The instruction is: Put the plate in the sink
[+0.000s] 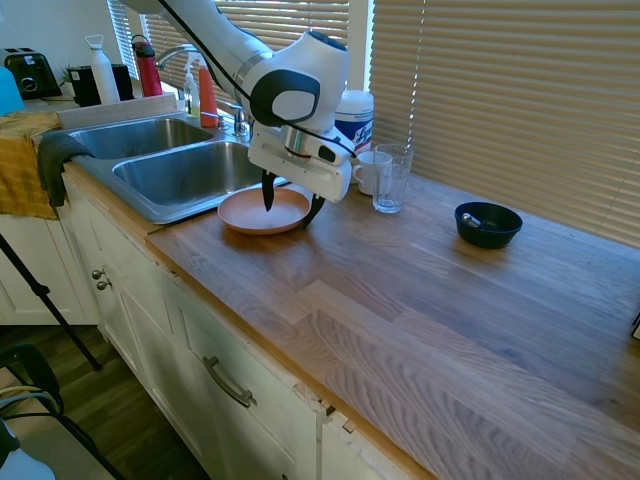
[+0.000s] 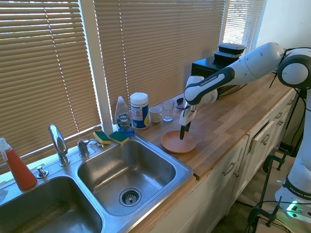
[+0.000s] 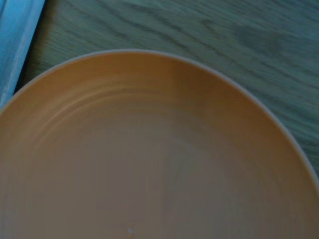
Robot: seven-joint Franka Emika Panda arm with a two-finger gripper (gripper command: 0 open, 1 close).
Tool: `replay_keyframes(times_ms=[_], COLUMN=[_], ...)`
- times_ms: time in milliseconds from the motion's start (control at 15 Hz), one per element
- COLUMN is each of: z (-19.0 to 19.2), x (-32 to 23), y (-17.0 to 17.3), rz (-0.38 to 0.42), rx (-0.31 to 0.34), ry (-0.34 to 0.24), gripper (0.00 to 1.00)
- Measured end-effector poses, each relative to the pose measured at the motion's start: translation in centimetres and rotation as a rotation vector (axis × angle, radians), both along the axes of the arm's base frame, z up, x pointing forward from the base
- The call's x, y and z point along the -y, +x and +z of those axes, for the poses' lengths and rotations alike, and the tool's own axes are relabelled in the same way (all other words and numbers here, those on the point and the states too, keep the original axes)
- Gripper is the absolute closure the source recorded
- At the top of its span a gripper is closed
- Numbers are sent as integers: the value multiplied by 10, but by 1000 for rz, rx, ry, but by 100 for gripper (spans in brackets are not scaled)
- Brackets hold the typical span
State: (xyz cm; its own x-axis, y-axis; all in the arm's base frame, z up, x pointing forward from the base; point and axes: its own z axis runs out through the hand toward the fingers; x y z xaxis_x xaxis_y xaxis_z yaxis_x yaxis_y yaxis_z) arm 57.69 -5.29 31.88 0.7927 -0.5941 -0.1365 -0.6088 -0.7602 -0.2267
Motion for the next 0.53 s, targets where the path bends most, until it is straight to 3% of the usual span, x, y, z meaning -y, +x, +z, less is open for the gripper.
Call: replay_keyframes(times_ms=[533], z=[-4], x=[-2], y=[5], rz=[7], rx=[-14], ry=[4], gripper=[100])
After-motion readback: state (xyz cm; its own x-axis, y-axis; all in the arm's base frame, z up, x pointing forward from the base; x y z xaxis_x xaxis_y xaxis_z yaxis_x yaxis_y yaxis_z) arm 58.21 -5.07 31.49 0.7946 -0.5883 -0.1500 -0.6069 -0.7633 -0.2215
